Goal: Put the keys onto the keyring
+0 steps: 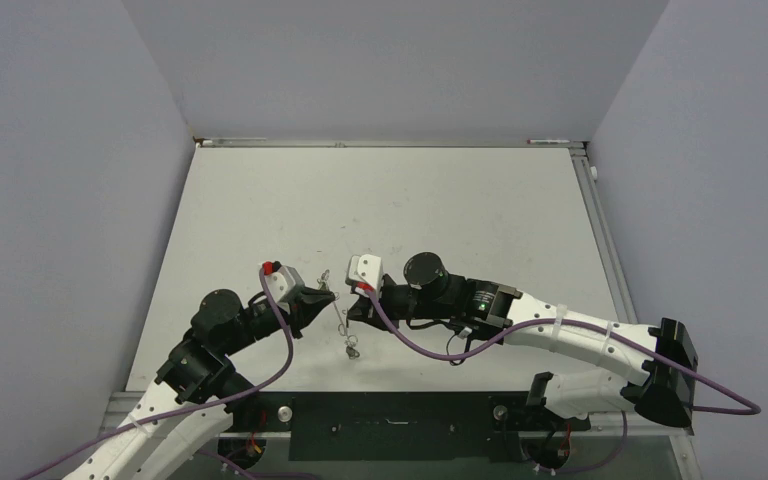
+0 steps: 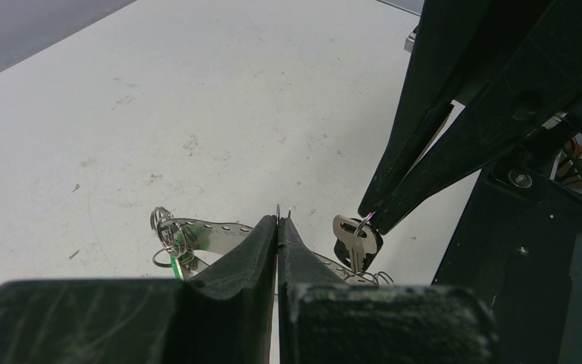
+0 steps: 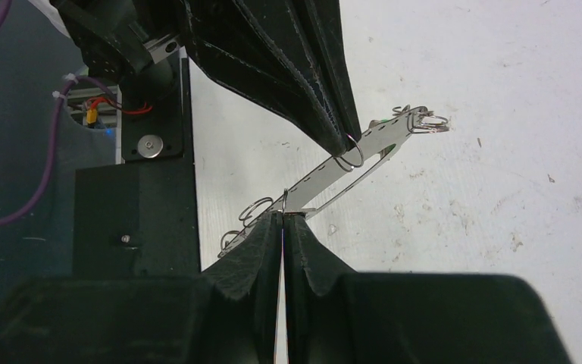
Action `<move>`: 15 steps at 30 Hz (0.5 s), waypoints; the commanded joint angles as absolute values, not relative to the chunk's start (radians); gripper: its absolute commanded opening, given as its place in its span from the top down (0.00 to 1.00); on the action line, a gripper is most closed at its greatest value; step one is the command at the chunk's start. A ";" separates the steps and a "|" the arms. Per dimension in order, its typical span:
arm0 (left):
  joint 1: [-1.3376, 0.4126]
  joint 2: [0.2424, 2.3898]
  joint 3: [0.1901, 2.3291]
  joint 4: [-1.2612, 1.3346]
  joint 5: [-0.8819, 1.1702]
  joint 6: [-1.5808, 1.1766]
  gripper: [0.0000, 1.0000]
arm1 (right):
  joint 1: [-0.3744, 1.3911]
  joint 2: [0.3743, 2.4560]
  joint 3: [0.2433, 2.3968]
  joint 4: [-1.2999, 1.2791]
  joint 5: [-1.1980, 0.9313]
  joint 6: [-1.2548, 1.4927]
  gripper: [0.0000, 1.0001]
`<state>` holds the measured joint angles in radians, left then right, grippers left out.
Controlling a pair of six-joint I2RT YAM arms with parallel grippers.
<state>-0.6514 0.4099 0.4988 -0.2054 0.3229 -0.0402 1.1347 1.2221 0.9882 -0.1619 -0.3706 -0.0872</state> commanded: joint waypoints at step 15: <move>-0.645 0.411 0.508 -0.123 0.372 -0.038 1.00 | 1.051 1.263 1.043 -0.077 -0.448 -0.044 0.95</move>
